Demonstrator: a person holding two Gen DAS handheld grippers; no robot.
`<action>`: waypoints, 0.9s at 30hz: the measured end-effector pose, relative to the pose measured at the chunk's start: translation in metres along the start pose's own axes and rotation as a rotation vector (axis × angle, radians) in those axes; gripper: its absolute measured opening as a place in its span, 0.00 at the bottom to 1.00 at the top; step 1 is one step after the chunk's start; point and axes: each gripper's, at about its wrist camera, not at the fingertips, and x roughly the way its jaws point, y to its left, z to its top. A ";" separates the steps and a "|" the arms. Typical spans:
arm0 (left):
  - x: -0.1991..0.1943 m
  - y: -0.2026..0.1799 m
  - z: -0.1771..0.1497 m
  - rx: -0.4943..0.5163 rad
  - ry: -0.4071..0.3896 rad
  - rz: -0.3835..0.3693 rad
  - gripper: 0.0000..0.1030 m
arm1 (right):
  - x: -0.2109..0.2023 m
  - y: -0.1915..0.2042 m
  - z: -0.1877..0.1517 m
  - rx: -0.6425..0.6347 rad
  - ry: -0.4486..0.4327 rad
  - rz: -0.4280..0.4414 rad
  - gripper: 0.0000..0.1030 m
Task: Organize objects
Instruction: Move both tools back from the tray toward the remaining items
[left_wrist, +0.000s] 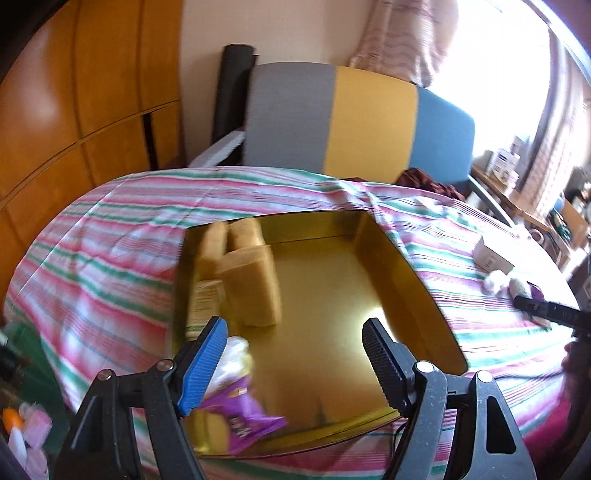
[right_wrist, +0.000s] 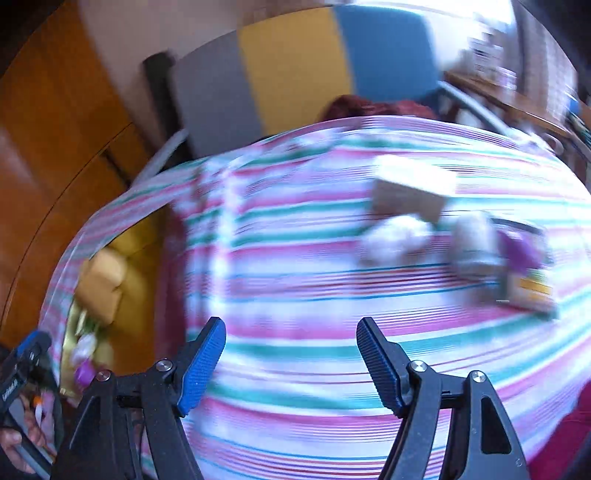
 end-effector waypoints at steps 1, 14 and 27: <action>0.002 -0.007 0.002 0.015 0.002 -0.009 0.74 | -0.006 -0.018 0.004 0.038 -0.016 -0.028 0.72; 0.026 -0.132 0.023 0.238 0.049 -0.182 0.74 | -0.042 -0.191 0.006 0.555 -0.197 -0.179 0.72; 0.094 -0.253 0.035 0.381 0.149 -0.288 0.80 | -0.039 -0.220 -0.010 0.723 -0.191 -0.079 0.72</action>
